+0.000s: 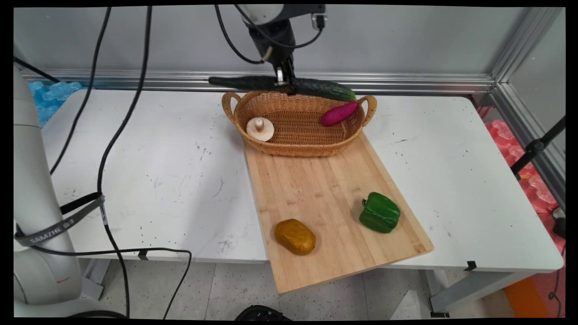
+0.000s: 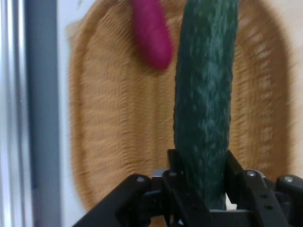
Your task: Place the picked object in the vegetable basket
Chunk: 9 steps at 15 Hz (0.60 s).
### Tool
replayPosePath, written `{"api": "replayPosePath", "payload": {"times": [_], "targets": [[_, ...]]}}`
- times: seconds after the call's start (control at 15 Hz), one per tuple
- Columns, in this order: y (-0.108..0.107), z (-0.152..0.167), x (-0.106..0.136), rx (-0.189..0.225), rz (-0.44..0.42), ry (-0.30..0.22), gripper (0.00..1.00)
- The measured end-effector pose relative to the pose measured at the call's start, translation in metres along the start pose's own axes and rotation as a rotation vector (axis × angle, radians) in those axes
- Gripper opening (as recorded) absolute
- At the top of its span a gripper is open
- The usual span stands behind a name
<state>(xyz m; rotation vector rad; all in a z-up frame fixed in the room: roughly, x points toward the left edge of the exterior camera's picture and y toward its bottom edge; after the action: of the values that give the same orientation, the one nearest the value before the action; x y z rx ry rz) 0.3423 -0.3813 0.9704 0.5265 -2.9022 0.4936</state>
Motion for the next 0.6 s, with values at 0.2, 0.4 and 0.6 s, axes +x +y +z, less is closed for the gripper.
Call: {"api": "replayPosePath", "payload": {"times": [0.2, 0.4, 0.6], "targets": [[-0.022, 0.007, -0.009, 0.032, 0.066, -0.035, 0.00], [-0.042, 0.023, -0.016, 0.047, 0.143, -0.063, 0.00], [-0.057, 0.044, -0.020, 0.043, 0.213, -0.080, 0.00]]}}
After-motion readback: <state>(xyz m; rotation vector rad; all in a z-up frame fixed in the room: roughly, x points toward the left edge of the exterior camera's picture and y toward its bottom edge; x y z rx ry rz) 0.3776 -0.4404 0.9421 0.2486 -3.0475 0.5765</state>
